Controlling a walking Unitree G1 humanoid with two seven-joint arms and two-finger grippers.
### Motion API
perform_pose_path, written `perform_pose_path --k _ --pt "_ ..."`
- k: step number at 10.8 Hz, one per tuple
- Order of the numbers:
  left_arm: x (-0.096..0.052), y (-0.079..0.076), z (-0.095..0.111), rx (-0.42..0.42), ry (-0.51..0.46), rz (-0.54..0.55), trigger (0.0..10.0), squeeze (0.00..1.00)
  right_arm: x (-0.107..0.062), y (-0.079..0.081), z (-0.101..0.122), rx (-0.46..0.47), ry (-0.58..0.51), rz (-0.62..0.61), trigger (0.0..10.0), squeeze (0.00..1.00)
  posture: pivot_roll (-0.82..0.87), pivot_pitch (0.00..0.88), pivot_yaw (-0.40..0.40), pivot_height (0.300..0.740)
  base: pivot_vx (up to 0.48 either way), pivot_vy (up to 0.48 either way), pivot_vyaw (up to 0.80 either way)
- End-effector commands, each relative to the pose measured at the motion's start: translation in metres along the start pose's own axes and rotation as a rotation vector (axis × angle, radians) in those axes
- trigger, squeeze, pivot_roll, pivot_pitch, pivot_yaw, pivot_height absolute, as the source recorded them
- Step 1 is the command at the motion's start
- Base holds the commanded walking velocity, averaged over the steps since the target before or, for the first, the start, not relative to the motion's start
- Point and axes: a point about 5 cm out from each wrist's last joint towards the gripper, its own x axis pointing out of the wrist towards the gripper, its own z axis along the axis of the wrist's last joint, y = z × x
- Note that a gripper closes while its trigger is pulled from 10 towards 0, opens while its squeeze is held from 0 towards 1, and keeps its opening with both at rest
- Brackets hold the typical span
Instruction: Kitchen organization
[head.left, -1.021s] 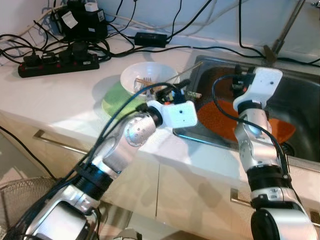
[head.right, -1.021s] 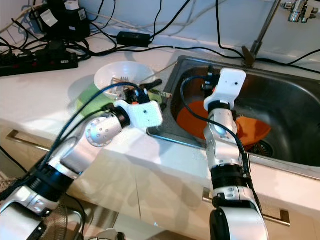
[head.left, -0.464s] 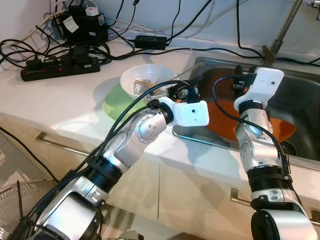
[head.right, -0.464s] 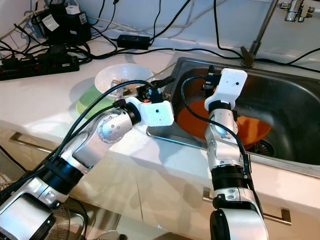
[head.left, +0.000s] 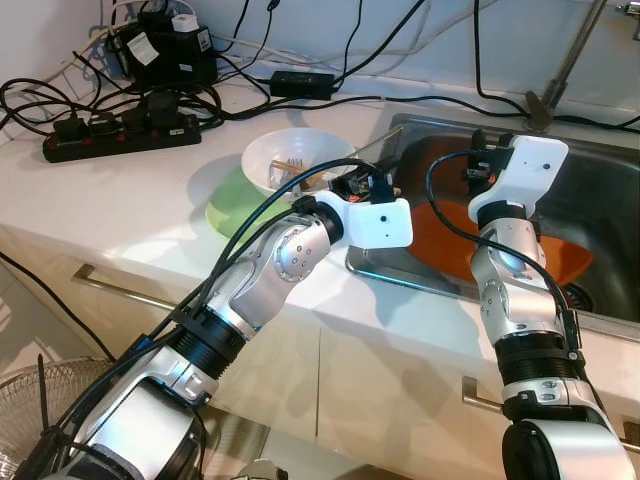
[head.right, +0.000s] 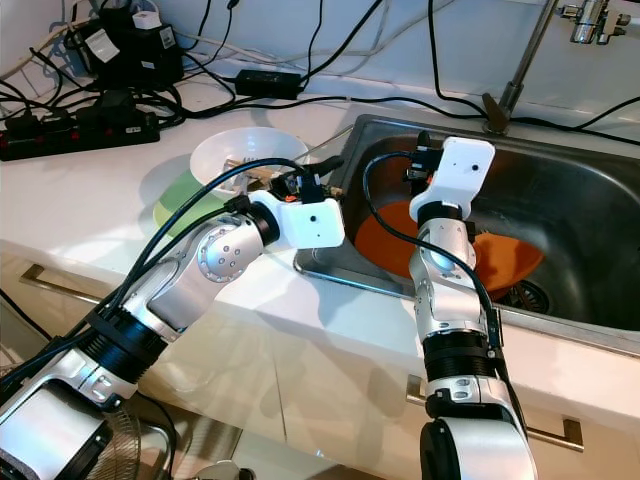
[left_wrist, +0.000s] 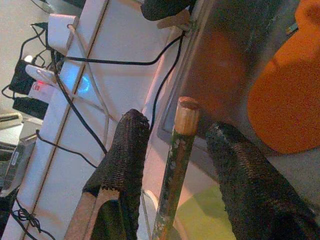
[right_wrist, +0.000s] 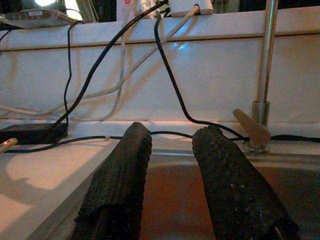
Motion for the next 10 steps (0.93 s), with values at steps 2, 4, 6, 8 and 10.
perform_pose_path --k 2,4,6,8,10 --pt "0.001 0.006 0.002 0.007 -0.003 0.024 0.0 0.0 0.002 -0.002 0.004 0.002 -0.007 -0.006 10.0 0.0 0.19 0.053 0.01 0.725 0.0 0.0 0.0" --pt "0.001 0.01 0.002 0.01 -0.004 0.039 0.0 0.0 0.003 -0.001 0.005 0.003 -0.009 -0.003 10.0 0.0 0.2 0.051 0.008 0.725 0.0 0.0 0.0" --pt "0.001 0.015 0.005 0.02 -0.013 0.062 0.0 0.0 0.003 0.0 0.005 0.003 -0.009 0.001 10.0 0.0 0.2 0.049 0.005 0.725 0.0 0.0 0.0" --pt "0.0 0.022 0.008 0.035 -0.022 0.085 0.0 0.0 0.004 0.0 0.004 0.003 -0.007 0.002 10.0 0.0 0.2 0.048 0.004 0.725 0.0 0.0 0.0" --pt "0.0 0.026 0.01 0.044 -0.03 0.105 0.0 0.0 0.004 0.0 0.004 0.004 -0.006 0.003 10.0 0.0 0.2 0.048 0.003 0.725 0.0 0.0 0.0"
